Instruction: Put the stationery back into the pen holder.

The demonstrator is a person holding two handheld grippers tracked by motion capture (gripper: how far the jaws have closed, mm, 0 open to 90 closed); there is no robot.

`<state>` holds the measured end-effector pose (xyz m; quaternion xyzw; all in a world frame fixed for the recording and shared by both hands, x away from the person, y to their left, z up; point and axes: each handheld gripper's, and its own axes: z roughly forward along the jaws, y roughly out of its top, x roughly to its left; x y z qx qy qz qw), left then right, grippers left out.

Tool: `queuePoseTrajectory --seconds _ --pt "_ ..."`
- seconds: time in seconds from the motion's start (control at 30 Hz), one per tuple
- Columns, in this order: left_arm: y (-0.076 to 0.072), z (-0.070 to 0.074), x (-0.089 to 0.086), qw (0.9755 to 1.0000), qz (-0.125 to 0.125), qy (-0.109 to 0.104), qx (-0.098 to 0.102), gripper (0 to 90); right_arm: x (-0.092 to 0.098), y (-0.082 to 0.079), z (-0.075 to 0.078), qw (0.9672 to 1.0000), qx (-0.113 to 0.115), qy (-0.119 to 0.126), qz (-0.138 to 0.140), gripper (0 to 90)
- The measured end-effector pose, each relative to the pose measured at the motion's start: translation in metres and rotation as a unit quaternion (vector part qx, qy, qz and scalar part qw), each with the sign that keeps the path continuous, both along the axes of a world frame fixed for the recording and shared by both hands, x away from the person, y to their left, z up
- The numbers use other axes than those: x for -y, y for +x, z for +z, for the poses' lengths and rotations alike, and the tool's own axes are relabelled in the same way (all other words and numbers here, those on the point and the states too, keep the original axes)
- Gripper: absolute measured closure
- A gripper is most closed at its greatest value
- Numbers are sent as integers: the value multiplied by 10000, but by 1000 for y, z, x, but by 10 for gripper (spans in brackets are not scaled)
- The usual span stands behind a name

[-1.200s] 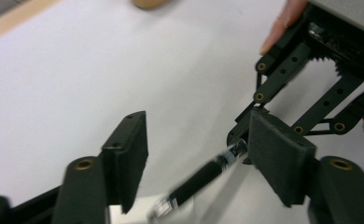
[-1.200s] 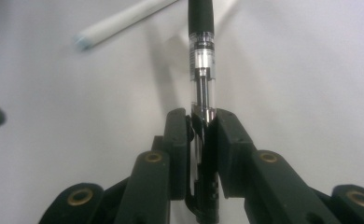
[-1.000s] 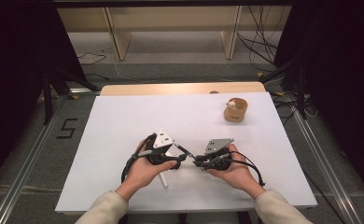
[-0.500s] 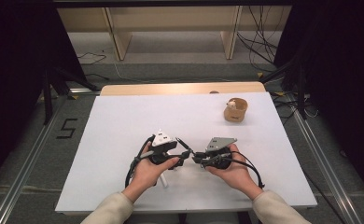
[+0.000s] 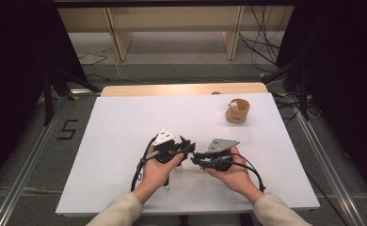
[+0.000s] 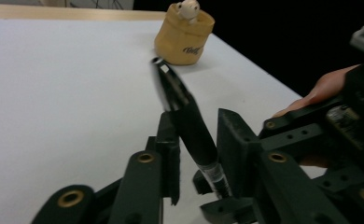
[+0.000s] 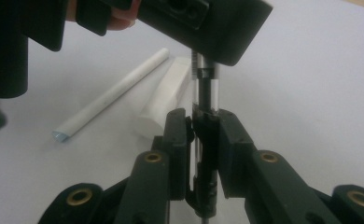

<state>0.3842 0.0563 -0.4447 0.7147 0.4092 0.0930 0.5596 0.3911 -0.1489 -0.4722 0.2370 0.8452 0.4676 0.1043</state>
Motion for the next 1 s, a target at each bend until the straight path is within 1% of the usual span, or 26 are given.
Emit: queuePoseTrajectory --seconds 0.07,0.1,0.13,0.2,0.23,0.27,0.33,0.43,0.5,0.6,0.63,0.67,0.7,0.73,0.77,0.83,0.87,0.93,1.0 --pt "-3 3 3 10000 -84 -28 45 788 -4 -1 -2 10000 -24 28 29 747" --pt "-4 3 5 9999 -100 43 115 790 -5 -2 -2 10000 -41 21 54 732" --pt "-5 5 6 9995 -119 193 201 790 -5 -2 -2 10000 -41 21 54 732" --pt "-5 6 6 9991 -106 314 271 791 -8 -3 -2 10000 -67 26 57 666" --pt "-5 8 6 9982 -78 475 357 791 -8 -3 -2 9999 -82 40 44 630" --pt "-5 9 6 9975 -69 576 413 791 -9 -4 -1 10000 -7 33 -2 568" --pt "-5 10 5 9967 -42 665 456 791 -9 -4 0 9999 55 94 -57 522" --pt "-5 11 6 9963 -68 728 458 791 -9 -4 1 9997 117 178 -117 508" --pt "-5 11 8 9960 -88 766 446 791 -9 -5 4 9993 212 253 -159 516" --pt "-5 10 9 9962 -101 752 423 791 -8 -5 5 9989 248 328 -208 543" --pt "-5 10 9 9963 -99 742 419 791 -8 -5 5 9988 257 357 -209 563" --pt "-5 11 9 9964 -93 735 422 791 -8 -5 5 9986 234 419 -242 612" --pt "-5 11 9 9963 -94 735 426 791 -8 -5 5 9986 234 419 -242 612" --pt "-5 11 9 9965 -87 709 431 791 -8 -5 5 9985 180 459 -246 677" --pt "-5 11 9 9966 -72 683 445 791 -8 -5 5 9985 180 459 -246 677" --pt "-4 11 9 9970 -79 619 466 789 -7 -5 6 9981 157 524 -298 758" --pt "-4 11 9 9970 -79 619 466 787 -7 -5 6 9981 157 524 -298 758" --pt "-4 12 9 9968 -81 585 543 784 -6 -4 7 9976 170 566 -349 767" --pt "-4 13 9 9967 -88 552 591 658 -3 -3 9 9970 161 612 -447 771"
